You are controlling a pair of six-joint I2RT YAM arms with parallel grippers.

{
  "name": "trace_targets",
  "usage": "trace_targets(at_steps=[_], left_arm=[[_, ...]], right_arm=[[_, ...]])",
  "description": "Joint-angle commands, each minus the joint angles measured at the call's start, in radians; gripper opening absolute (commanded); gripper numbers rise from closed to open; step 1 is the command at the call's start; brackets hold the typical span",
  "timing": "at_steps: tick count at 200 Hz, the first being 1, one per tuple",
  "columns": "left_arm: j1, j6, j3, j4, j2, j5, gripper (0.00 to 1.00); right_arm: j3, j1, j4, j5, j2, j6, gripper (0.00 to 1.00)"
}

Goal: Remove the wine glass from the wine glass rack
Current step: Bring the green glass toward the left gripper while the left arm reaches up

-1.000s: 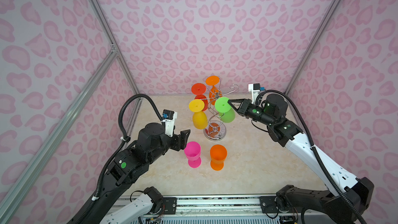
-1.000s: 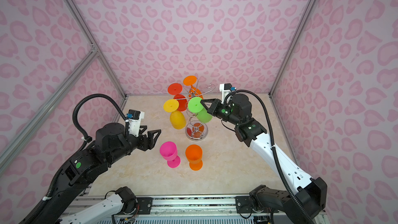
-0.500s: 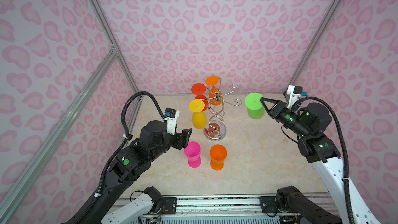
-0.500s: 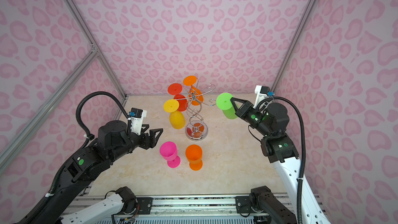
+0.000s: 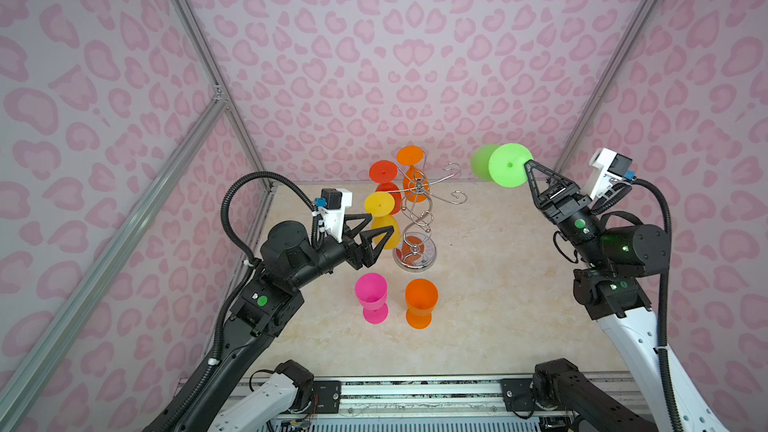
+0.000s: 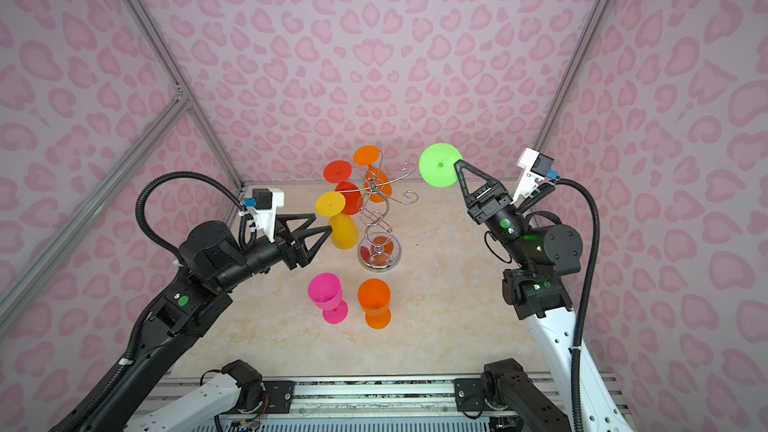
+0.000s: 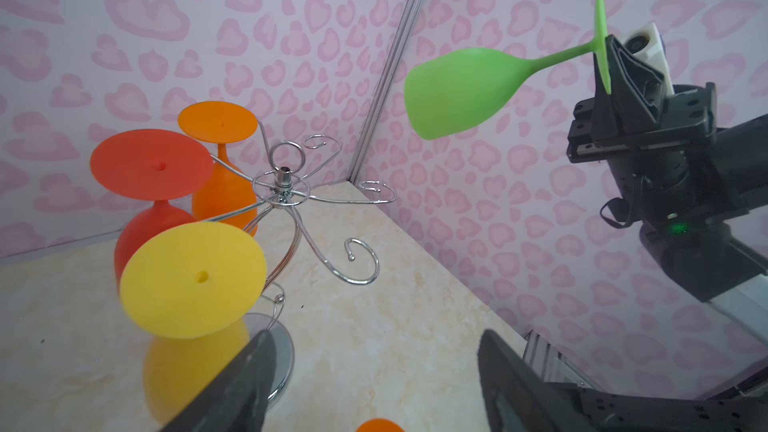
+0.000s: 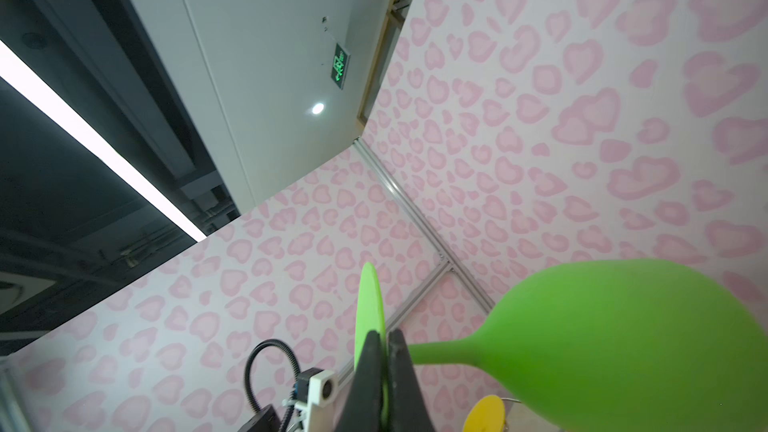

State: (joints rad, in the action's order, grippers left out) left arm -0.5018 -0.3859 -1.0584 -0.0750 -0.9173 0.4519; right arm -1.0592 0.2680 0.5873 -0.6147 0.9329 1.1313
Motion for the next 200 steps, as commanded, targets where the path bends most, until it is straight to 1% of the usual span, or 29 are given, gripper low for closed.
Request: trace_targets(at_steps=[1,20,36,51,89,107,126,141,165,200], left_arm=[[0.024,-0.113,-0.017,0.305,-0.056,0.233,0.78],[0.033,-0.156,-0.047,0.406,-0.116,0.294,0.79],[0.046,-0.191,-0.065,0.478,-0.157,0.325,0.78],[0.063,-0.231,-0.065,0.550,-0.187,0.353,0.79],[0.100,-0.342,-0.016,0.773,-0.237,0.407,0.78],[0.109,-0.377,-0.003,0.835,-0.264,0.417,0.78],[0.118,-0.372,0.000,0.832,-0.280,0.413,0.78],[0.127,-0.372,0.004,0.830,-0.284,0.427,0.78],[0.134,-0.359,0.013,0.806,-0.268,0.464,0.78],[0.149,-0.274,0.054,0.715,-0.196,0.466,0.78]], right_arm=[[-0.026,0.109,0.257,-0.060,0.056,0.022,0.00],[-0.061,0.227,0.272,-0.088,0.127,-0.020,0.00],[-0.072,0.288,0.322,-0.108,0.183,-0.013,0.00],[-0.069,0.305,0.395,-0.117,0.226,0.038,0.00],[-0.049,0.309,0.538,-0.120,0.300,0.153,0.00],[-0.042,0.308,0.617,-0.120,0.334,0.222,0.00],[-0.039,0.307,0.700,-0.121,0.361,0.283,0.00],[-0.038,0.308,0.711,-0.125,0.366,0.286,0.00],[-0.034,0.308,0.639,-0.131,0.346,0.233,0.00],[-0.044,0.307,0.521,-0.145,0.310,0.151,0.00]])
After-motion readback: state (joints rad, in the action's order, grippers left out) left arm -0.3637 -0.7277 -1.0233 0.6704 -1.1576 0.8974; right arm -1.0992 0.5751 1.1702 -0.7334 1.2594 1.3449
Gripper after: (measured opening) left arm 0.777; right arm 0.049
